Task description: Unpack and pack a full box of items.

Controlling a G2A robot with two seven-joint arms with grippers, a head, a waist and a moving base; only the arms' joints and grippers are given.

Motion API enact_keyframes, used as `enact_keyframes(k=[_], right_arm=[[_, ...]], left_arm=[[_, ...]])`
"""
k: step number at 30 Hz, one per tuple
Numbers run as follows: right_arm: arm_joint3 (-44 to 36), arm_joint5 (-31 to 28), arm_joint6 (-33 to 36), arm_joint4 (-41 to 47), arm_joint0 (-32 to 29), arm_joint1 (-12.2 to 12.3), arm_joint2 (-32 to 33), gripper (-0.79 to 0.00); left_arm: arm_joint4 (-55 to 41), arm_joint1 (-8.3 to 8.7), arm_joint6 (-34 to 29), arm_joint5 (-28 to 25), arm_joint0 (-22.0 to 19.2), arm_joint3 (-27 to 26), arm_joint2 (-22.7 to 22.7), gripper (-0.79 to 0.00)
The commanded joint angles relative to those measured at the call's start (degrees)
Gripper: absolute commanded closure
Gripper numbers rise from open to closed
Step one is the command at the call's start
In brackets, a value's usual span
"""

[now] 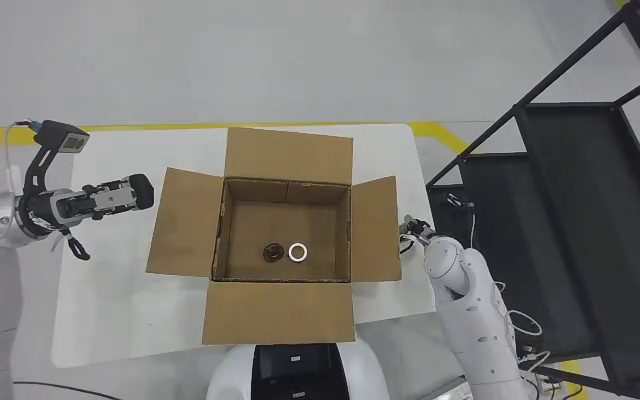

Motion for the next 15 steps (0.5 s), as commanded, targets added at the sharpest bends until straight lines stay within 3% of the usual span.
enact_keyframes(k=[1, 3, 6, 11, 15], right_arm=[[1.10, 0.29, -0.04, 0.13, 0.65, -0.07, -0.58, -0.763], [2.20, 0.58, 0.06, 0.48, 1.31, -0.15, -1.03, -0.711], [3.48, 0.51, 0.33, 1.12, 2.42, -0.25, -1.76, -0.554], [5.20, 0.50, 0.00, 1.47, 3.70, -0.34, -2.52, 0.000], [5.78, 0.44, -0.20, 1.61, 4.09, -0.31, -2.59, 0.000]], left_arm=[[0.00, 0.00, 0.00, 0.00, 0.00, 0.00, 0.00, -0.785], [0.00, 0.00, 0.00, 0.00, 0.00, 0.00, 0.00, -0.785], [0.00, 0.00, 0.00, 0.00, 0.00, 0.00, 0.00, -0.785], [0.00, 0.00, 0.00, 0.00, 0.00, 0.00, 0.00, -0.785], [0.00, 0.00, 0.00, 0.00, 0.00, 0.00, 0.00, -0.785]])
